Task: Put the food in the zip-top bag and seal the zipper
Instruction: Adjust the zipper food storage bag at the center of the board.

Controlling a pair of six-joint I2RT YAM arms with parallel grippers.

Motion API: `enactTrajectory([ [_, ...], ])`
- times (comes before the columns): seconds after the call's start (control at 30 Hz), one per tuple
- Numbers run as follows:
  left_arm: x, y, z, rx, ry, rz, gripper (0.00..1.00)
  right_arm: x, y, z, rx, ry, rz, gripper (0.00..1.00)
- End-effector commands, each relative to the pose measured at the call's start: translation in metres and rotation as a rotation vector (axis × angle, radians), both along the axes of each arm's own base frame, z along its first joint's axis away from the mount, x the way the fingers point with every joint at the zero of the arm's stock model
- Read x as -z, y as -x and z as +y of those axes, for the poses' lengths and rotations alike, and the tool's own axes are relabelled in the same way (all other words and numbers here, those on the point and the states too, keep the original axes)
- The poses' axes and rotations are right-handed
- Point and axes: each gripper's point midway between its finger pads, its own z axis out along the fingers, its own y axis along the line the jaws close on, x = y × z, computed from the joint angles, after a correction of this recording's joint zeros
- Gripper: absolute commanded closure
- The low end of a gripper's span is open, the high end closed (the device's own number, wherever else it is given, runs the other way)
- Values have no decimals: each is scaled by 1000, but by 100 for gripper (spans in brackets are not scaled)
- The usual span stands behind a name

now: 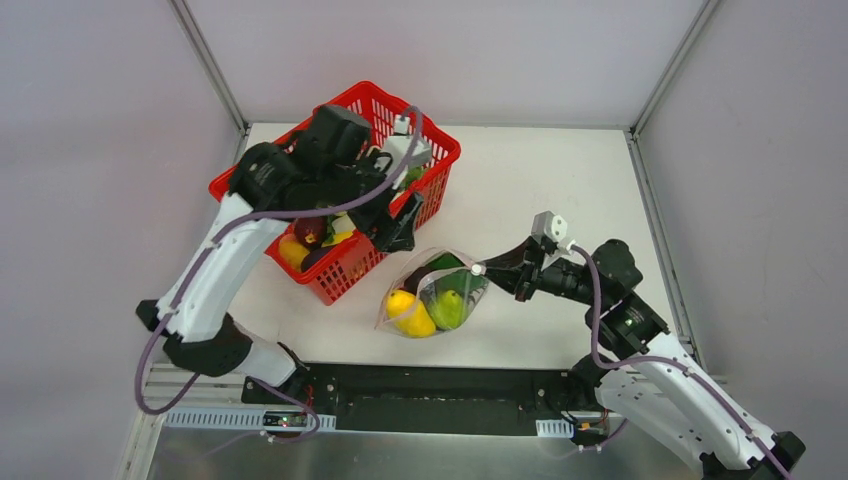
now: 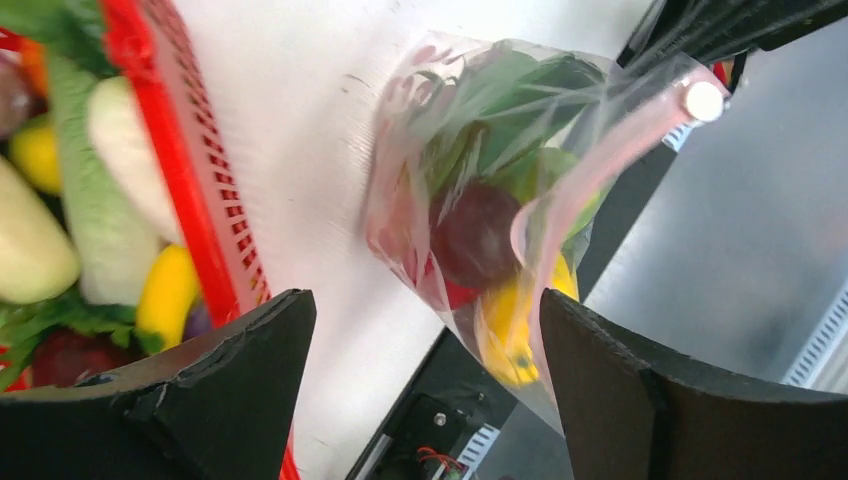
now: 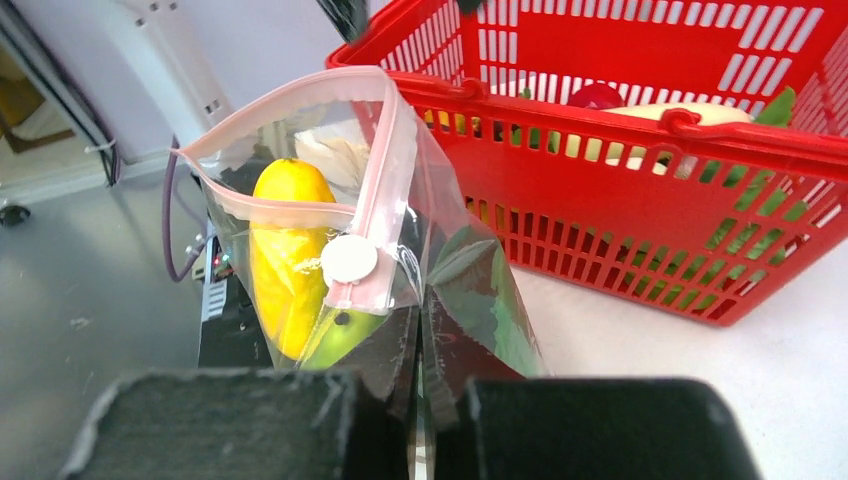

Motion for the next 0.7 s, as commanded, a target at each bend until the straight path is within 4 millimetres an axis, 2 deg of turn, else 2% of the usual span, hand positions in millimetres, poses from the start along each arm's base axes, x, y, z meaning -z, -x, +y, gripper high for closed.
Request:
enactTrajectory([
  [0.0, -46, 8, 31, -120, 114, -167, 15, -32, -18, -2, 113, -118, 29, 100],
  [0.2, -59, 38, 17, -3, 159, -281, 19, -49, -33, 0, 179, -185, 167, 100],
  [0.33, -41, 51, -1, 109, 59, -348, 19, -49, -44, 1, 230, -206, 236, 100],
  [0.47, -11, 50, -12, 133, -31, -327, 20, -46, -52, -1, 280, -211, 282, 100],
  [0.53, 1, 38, -11, 72, -90, -335, 20, -45, -53, -1, 284, -210, 285, 100],
  [0.67, 7, 17, -4, -14, -161, -392, 21, -46, -50, -1, 267, -207, 273, 100],
])
